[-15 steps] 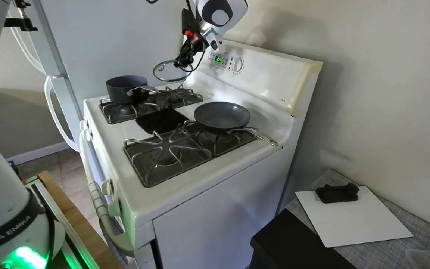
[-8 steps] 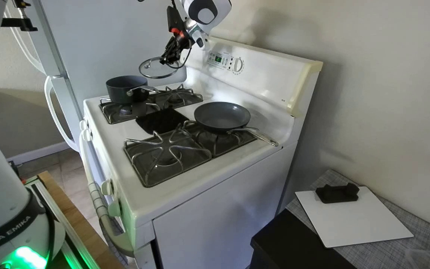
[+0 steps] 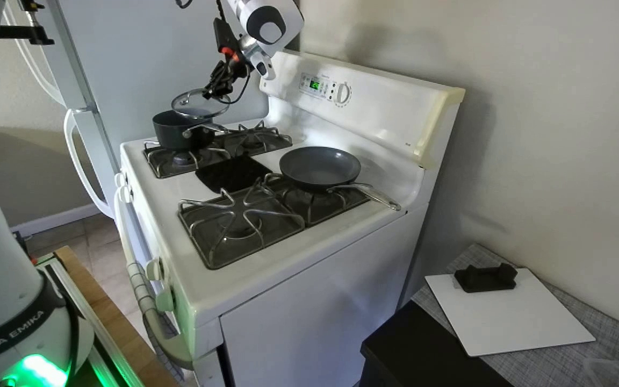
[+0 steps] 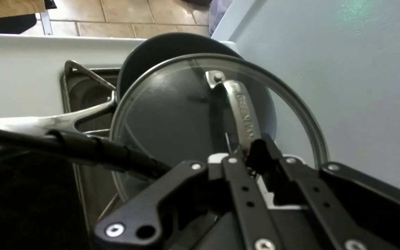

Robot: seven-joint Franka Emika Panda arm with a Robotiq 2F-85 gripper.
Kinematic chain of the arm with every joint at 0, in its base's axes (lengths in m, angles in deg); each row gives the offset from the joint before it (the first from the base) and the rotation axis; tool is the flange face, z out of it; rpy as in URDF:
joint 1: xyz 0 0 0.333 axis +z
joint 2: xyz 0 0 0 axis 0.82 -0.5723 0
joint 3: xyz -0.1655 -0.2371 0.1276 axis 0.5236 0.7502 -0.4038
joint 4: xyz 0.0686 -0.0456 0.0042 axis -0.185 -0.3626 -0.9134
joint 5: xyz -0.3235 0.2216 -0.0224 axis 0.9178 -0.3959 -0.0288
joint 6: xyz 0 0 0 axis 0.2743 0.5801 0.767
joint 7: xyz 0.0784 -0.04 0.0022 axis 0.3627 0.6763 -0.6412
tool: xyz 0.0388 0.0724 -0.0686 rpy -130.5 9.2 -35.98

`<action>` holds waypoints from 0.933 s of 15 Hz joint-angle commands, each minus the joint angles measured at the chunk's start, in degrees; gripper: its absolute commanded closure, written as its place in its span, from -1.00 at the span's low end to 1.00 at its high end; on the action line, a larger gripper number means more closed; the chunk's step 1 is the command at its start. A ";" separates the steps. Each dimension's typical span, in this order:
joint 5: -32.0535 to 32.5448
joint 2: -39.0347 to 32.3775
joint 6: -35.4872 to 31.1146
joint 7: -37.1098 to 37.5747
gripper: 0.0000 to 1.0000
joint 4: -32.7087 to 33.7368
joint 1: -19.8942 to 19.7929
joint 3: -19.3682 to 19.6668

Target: Put the glass lid on the pot.

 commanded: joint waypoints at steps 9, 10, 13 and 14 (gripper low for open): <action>0.33 1.20 -0.23 -0.99 0.95 -1.88 0.91 -0.46; 0.36 1.56 0.12 -1.28 0.95 -2.11 0.84 -0.51; 0.70 2.83 0.31 -2.65 0.95 -2.70 0.84 -0.56; 1.28 3.13 0.41 -2.40 0.95 -2.73 1.07 -0.45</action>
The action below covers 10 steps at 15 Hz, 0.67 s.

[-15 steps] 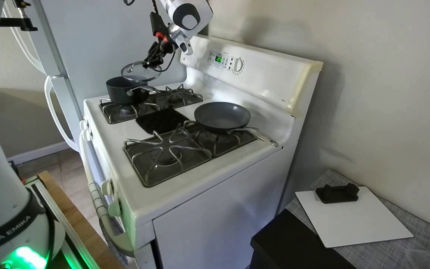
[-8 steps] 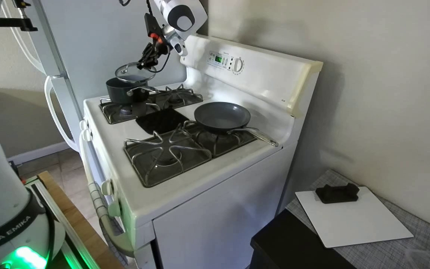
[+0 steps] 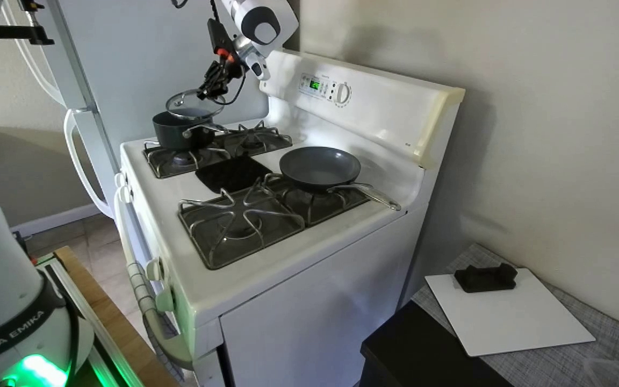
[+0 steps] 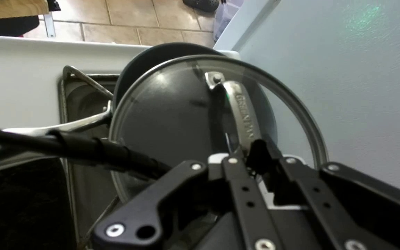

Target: Put the glass lid on the pot.

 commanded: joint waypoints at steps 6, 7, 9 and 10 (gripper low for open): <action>4.44 2.67 1.10 0.24 0.95 -1.48 1.24 -0.71; 4.93 2.47 1.38 0.39 0.95 -1.28 1.46 -0.92; 5.28 1.94 1.95 0.86 0.95 -0.69 1.75 -1.35; 5.40 1.79 2.29 1.02 0.95 -0.48 1.87 -1.54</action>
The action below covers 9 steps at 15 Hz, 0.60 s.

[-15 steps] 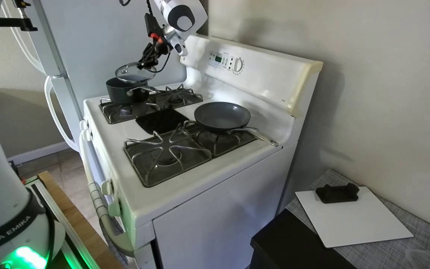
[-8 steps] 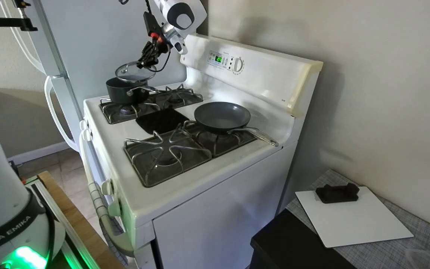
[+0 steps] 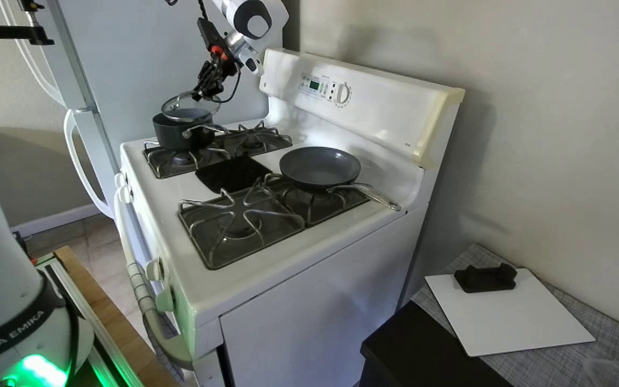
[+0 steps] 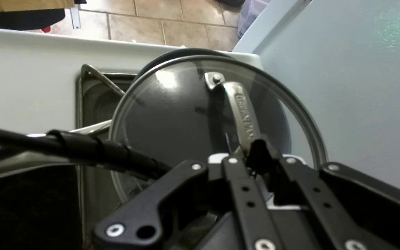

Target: Put the glass lid on the pot.

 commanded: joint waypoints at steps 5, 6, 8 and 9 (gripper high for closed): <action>1.06 0.06 4.29 2.13 0.95 0.39 1.02 -1.17; 1.22 -0.22 4.49 2.42 0.95 0.50 1.18 -1.14; 1.79 -0.73 4.37 3.13 0.95 0.84 1.57 -1.02; 2.05 -0.94 4.35 3.42 0.95 0.97 1.68 -1.03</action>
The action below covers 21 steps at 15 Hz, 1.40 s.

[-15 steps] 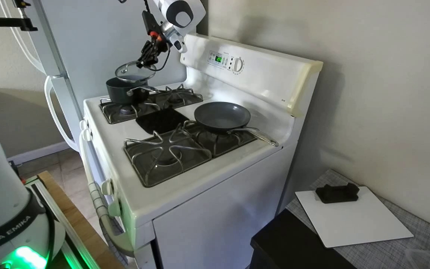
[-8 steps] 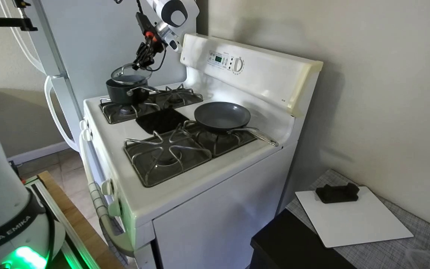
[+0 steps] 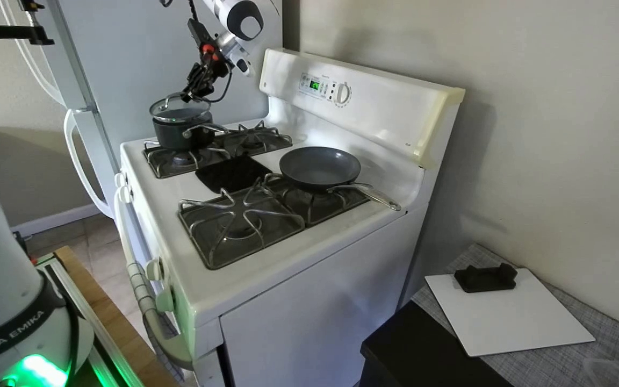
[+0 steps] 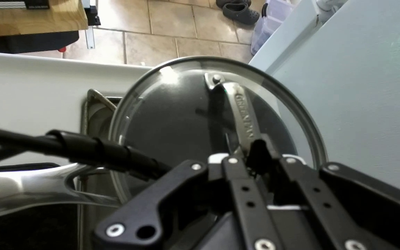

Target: Put the glass lid on the pot.

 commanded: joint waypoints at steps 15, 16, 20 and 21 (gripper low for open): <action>0.51 -3.32 2.50 3.35 0.95 3.87 0.42 -0.34; 0.52 -3.40 2.51 3.46 0.95 4.04 0.44 -0.35; 0.64 -3.87 2.57 3.75 0.95 4.55 0.60 -0.44; 0.63 -3.99 2.46 3.75 0.95 4.67 0.63 -0.48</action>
